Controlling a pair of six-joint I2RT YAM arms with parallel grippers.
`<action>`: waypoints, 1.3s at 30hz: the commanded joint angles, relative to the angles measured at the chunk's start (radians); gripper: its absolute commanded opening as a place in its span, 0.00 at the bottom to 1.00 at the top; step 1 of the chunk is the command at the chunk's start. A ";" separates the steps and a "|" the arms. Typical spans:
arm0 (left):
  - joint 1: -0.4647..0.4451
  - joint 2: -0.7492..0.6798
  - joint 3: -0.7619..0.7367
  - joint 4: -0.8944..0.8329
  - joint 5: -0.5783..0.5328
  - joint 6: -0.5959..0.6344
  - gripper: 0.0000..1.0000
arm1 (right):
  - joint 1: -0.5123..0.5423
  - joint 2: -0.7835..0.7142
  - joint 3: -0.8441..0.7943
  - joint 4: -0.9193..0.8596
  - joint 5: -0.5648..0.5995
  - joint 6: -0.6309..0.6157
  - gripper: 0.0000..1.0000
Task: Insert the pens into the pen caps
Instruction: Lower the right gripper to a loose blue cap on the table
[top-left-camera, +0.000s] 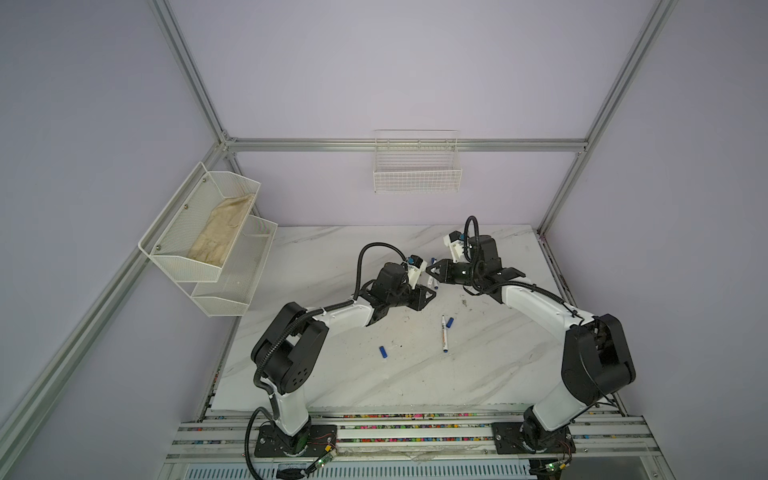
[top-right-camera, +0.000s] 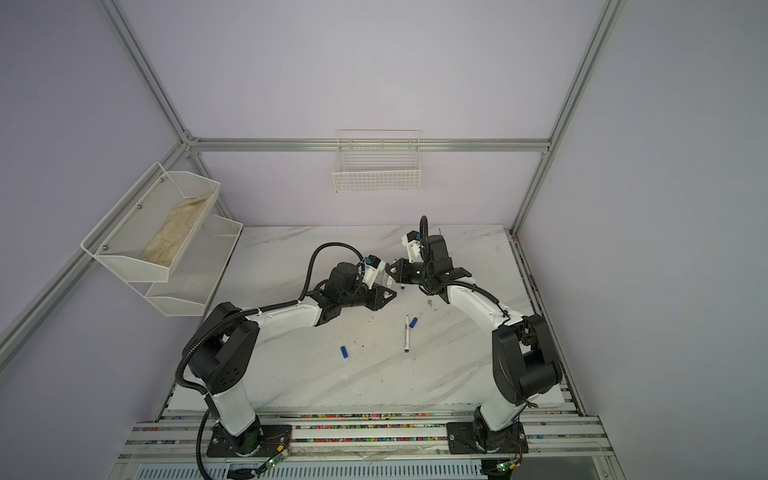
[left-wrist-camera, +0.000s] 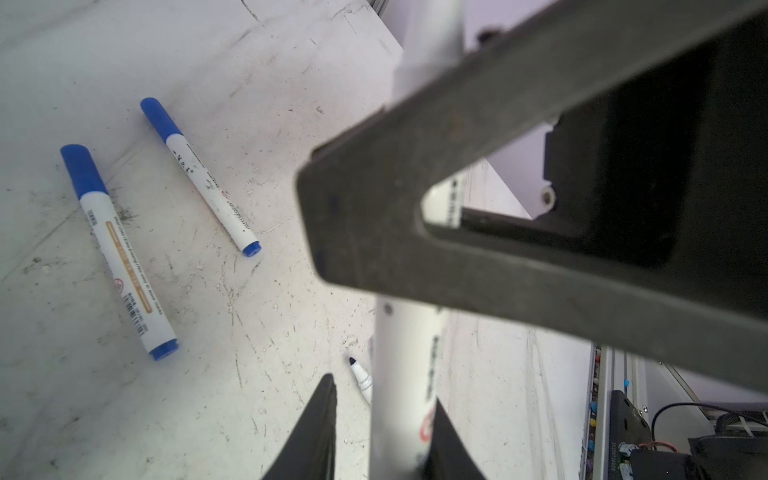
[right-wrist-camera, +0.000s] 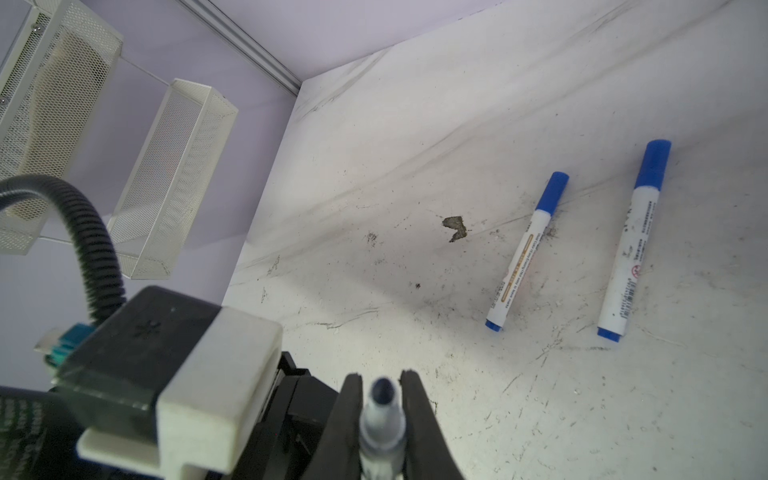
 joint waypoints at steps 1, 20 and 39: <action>0.000 -0.014 0.099 0.074 0.033 -0.007 0.29 | 0.003 -0.032 -0.003 -0.006 -0.003 -0.013 0.05; 0.002 -0.050 0.072 0.110 0.024 0.003 0.00 | 0.003 -0.043 -0.016 -0.030 0.056 -0.007 0.11; 0.002 -0.127 -0.046 -0.011 -0.401 0.048 0.00 | 0.005 -0.050 -0.135 -0.484 0.361 -0.100 0.43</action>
